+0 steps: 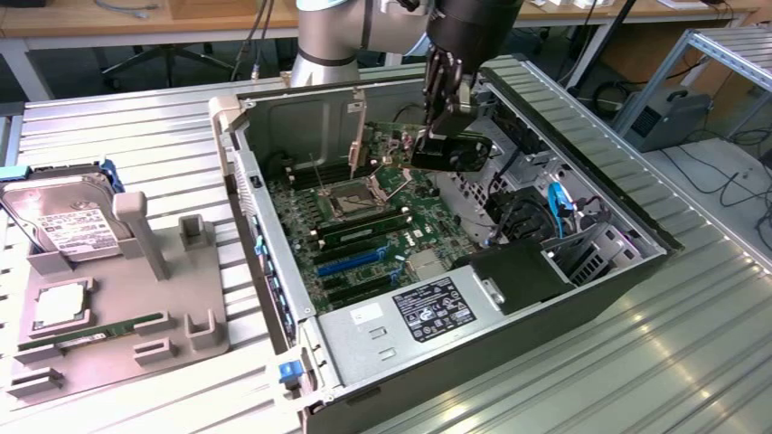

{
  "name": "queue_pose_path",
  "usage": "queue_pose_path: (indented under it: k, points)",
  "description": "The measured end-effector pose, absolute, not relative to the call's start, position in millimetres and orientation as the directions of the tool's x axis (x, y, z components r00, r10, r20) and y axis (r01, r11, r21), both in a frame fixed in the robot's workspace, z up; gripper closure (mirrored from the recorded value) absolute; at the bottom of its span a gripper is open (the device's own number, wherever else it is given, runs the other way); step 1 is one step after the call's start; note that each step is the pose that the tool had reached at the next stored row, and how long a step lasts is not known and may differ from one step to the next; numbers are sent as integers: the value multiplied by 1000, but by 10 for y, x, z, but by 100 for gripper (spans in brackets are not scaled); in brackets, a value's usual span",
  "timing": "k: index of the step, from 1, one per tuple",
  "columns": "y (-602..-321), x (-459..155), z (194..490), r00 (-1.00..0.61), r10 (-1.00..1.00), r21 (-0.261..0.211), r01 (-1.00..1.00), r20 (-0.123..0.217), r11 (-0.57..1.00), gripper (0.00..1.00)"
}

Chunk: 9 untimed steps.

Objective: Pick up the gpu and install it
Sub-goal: 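Insert the gpu into the slot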

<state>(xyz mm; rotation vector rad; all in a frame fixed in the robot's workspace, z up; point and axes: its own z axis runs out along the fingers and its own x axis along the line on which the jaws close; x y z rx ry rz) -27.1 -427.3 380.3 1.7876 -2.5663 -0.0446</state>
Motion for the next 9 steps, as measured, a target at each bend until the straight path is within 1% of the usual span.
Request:
queue_pose_path:
  k: [9]
  points:
    - [-4273,-271,3802,-328,-945,31,-944,-5,328,73]
